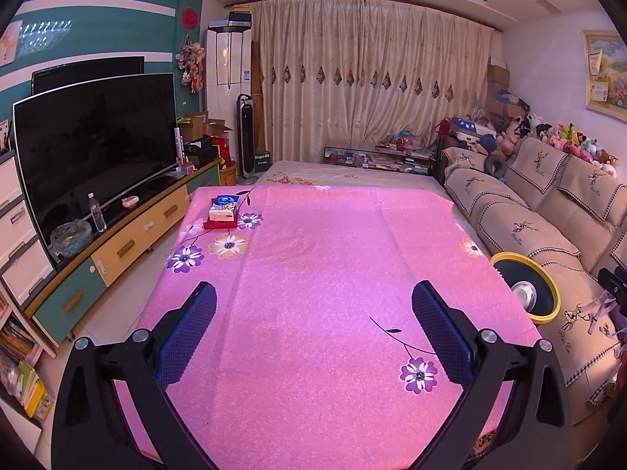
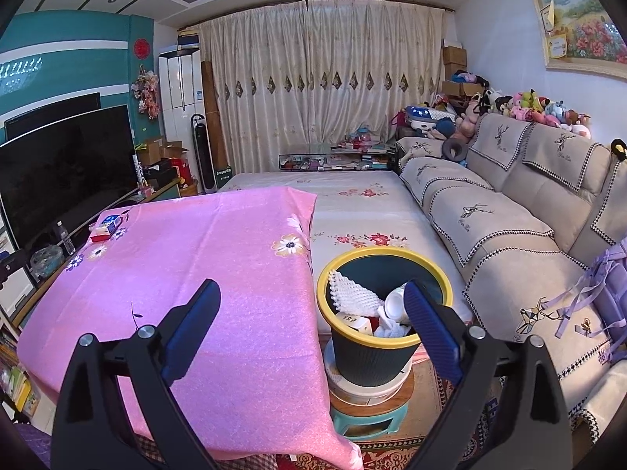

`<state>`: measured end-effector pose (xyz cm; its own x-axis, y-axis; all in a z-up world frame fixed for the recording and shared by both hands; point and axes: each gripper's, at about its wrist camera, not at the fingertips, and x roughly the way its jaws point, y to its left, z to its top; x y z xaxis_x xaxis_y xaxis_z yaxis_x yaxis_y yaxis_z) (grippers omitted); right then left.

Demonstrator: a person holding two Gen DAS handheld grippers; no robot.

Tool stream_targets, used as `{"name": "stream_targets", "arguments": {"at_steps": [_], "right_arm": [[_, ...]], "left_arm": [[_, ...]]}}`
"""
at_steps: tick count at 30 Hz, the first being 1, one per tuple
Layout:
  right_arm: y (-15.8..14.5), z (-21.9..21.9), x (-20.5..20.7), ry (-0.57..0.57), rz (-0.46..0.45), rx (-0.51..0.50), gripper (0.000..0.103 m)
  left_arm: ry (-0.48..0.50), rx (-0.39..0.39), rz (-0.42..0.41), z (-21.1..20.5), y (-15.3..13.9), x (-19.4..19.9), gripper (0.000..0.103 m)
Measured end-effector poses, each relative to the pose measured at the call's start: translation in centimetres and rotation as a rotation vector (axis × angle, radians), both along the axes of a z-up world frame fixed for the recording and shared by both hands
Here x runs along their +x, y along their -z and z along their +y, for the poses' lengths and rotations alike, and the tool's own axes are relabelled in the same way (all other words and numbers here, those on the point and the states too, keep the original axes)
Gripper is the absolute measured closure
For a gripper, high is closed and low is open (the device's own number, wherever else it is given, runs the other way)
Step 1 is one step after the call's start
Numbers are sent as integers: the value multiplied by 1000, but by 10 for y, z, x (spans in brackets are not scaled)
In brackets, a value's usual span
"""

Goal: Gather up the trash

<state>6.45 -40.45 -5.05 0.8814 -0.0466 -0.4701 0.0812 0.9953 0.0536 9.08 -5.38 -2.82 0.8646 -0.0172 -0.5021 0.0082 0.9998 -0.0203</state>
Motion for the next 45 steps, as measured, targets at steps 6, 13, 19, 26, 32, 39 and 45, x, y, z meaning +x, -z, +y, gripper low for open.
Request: {"name": "stream_targets", "arguments": {"at_steps": [6,13,19,26,32,39,45], "right_arm": [[2,3,2,-8,4,4,12],[3,5,3,-6,5,4,12],[4,6,3,-12,7,10,12],[5,5,2,-11,8,15,12],[7,6,4,-11,10,17,12],[9,6,5,-10,14,19,12],[9,6,5,-10,15,20,12]], "left_arm": [[-3,-1,5,1,-1,2,5],[2,1,2,-1,0,1,5],[5,0,4,-2,0,1,5],[6,-3,10,-4,1,2,5],[9,-4,15,-4,3,3,5],[9,-3,17,-4,4,4,5],[12,-4,24,-5,9,7,5]]}}
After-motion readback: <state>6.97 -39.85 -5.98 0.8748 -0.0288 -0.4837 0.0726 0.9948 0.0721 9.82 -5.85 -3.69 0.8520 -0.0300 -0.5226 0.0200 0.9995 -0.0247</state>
